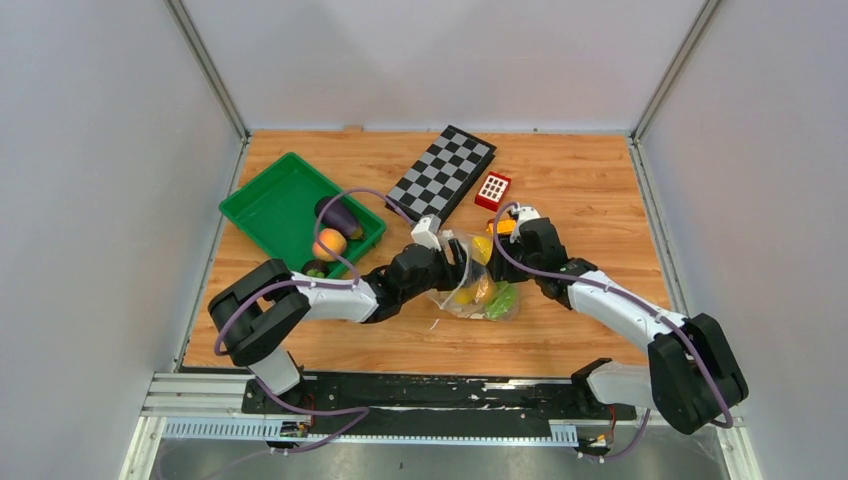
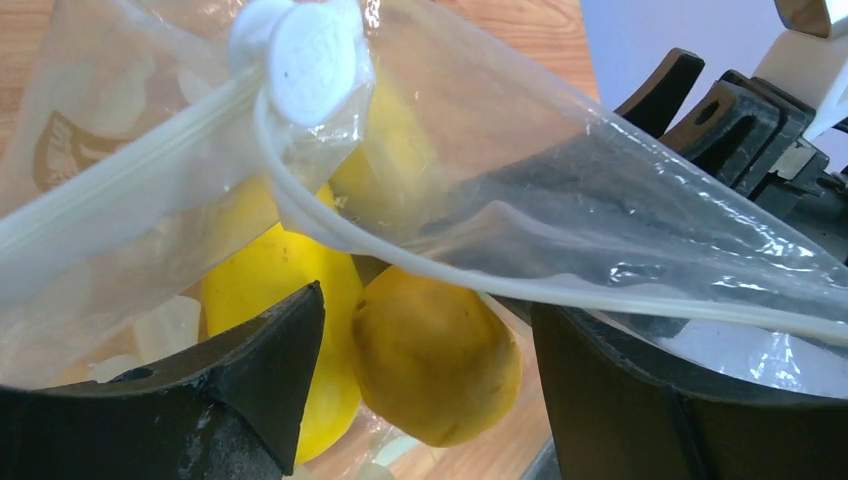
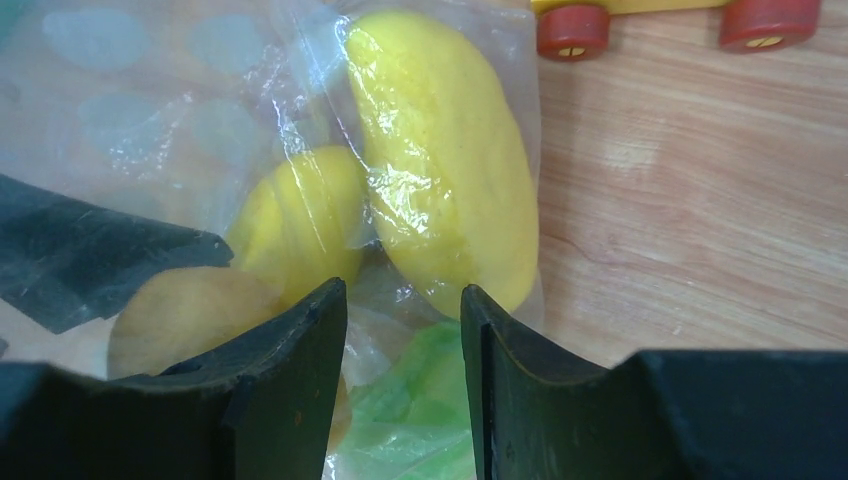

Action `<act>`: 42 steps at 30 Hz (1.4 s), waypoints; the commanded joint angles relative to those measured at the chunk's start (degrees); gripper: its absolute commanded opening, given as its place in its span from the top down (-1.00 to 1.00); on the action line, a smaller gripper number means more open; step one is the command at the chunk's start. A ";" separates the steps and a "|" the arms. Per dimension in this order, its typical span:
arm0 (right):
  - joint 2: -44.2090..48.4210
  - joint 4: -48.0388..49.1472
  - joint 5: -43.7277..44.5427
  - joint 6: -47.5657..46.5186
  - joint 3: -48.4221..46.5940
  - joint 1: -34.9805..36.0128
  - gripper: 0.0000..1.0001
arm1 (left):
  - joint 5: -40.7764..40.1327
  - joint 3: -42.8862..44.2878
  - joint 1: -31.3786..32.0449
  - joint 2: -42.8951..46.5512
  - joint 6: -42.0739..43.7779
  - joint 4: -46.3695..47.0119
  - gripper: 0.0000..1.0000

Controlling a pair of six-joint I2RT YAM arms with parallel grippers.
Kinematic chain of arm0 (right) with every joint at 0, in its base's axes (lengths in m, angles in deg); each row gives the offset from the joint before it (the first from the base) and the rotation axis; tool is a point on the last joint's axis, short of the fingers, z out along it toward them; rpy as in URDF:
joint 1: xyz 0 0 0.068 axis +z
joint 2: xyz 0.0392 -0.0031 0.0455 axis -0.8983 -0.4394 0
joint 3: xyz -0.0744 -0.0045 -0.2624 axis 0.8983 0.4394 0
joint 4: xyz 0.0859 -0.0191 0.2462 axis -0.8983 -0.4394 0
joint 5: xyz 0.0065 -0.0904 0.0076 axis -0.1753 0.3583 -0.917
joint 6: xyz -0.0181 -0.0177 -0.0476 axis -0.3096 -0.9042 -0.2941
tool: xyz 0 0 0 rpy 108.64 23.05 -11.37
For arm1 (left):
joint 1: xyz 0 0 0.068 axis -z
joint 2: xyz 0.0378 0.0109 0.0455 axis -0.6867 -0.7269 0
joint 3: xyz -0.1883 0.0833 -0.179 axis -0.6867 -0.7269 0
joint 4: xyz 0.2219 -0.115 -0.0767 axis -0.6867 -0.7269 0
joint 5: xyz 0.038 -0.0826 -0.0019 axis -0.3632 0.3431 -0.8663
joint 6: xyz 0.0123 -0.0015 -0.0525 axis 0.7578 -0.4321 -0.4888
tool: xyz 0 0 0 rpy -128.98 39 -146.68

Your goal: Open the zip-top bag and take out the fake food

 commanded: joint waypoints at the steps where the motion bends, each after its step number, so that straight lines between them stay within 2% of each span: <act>1: 0.19 6.34 -3.24 2.34 2.21 0.07 0.08 | 1.98 2.32 -0.14 -1.62 -1.35 -0.47 -0.61; 6: -0.79 7.32 -1.96 3.03 2.84 0.04 0.11 | 3.75 2.73 0.11 -2.26 -3.14 -1.90 -0.52; 9: 0.00 7.37 -0.14 3.45 3.34 0.09 0.10 | 3.16 2.42 0.51 -1.30 -3.18 -3.31 -0.38; 15: 1.66 7.76 2.56 4.14 4.46 0.07 0.10 | 0.30 1.43 0.50 4.03 -2.12 -10.26 0.26; 17: 1.49 7.80 2.84 4.19 4.40 0.09 0.10 | -0.68 1.05 0.51 6.07 -1.67 -12.45 0.36; 25: 0.43 7.36 3.30 4.08 4.12 0.09 0.10 | -8.90 2.53 0.52 17.65 3.44 -30.34 0.41; 29: 0.45 7.49 3.24 4.11 4.12 0.06 0.09 | -14.08 4.47 0.49 24.09 6.71 -43.79 0.42; 34: 0.81 7.40 3.26 4.35 4.12 0.09 0.09 | -23.68 6.16 -0.81 32.69 9.80 -57.99 0.54; 39: 1.62 7.36 3.27 4.51 4.36 0.11 0.08 | -30.40 6.40 -6.34 39.30 13.04 -65.67 0.56; 42: 1.85 7.35 3.28 4.51 4.45 0.08 0.07 | -30.87 5.99 -14.28 41.80 15.52 -67.23 0.56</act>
